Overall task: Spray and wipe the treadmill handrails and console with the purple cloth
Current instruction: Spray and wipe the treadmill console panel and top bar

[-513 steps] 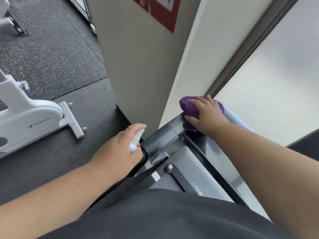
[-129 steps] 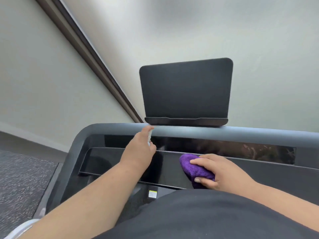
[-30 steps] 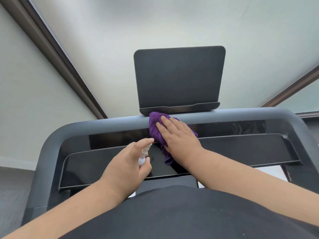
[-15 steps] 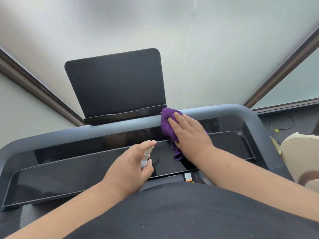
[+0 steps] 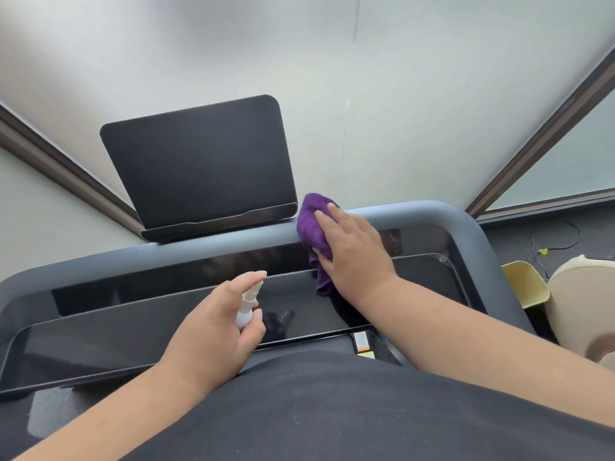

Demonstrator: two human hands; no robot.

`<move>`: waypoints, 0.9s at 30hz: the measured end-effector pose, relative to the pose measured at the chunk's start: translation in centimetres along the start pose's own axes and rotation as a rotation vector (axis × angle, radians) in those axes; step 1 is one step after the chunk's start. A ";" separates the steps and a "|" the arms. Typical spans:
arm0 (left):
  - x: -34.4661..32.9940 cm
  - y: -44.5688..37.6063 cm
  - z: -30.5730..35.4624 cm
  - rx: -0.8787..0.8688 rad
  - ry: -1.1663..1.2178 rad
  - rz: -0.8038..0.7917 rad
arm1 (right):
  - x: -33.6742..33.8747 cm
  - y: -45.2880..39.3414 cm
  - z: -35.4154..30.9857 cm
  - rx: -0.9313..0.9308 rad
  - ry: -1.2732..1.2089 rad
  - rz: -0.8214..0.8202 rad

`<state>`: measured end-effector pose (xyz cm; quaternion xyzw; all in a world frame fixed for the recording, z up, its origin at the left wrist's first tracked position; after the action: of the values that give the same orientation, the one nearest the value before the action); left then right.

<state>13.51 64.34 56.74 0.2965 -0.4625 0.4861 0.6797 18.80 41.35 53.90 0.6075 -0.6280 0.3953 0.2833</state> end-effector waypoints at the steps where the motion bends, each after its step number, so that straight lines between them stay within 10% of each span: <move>1: 0.2 0.0 -0.1 0.001 0.000 0.000 | -0.8 -0.4 -1.1 0.043 0.011 -0.014; 10: 0.4 -3.1 -1.3 -0.066 0.032 -0.068 | -4.3 -0.7 -0.3 0.035 0.282 -0.233; 27: -1.4 -5.6 2.0 -0.143 0.037 -0.140 | 5.1 3.3 7.5 -0.376 0.117 0.111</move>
<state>17.96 60.10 56.49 0.2698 -0.4614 0.4087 0.7398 15.94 32.11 53.74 0.4842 -0.7058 0.3210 0.4055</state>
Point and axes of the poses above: each hand's wrist, its own y-axis away from the middle knuckle, its own x-axis out of the back of the hand, z = x × y, the point moved 5 cm from there along -y, towards the middle knuckle, and after that the axes turned 12 degrees about -y, right-handed, at the moved point
